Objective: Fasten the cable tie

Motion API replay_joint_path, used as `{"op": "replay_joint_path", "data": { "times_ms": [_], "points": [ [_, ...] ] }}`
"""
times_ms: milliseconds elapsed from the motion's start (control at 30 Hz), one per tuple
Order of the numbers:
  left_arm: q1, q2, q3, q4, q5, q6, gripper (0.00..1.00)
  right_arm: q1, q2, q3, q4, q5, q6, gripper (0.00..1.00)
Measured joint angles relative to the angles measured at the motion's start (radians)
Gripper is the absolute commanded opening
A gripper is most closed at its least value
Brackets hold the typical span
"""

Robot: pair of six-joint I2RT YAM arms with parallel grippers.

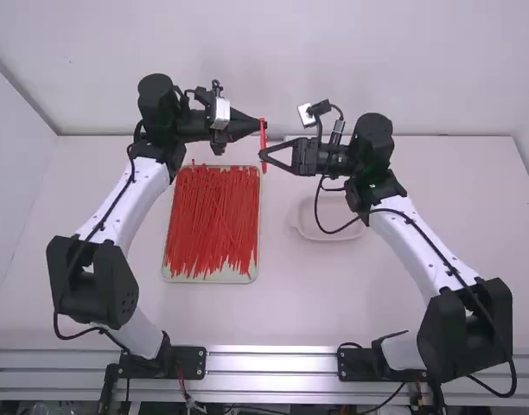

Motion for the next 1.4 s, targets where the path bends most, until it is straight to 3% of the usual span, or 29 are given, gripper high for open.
{"op": "replay_joint_path", "data": {
  "times_ms": [1400],
  "points": [
    [-0.013,0.0,0.0,0.023,-0.037,0.028,0.02,-0.001,0.0,0.0,0.001,0.032,0.01,0.0]
  ]
}}
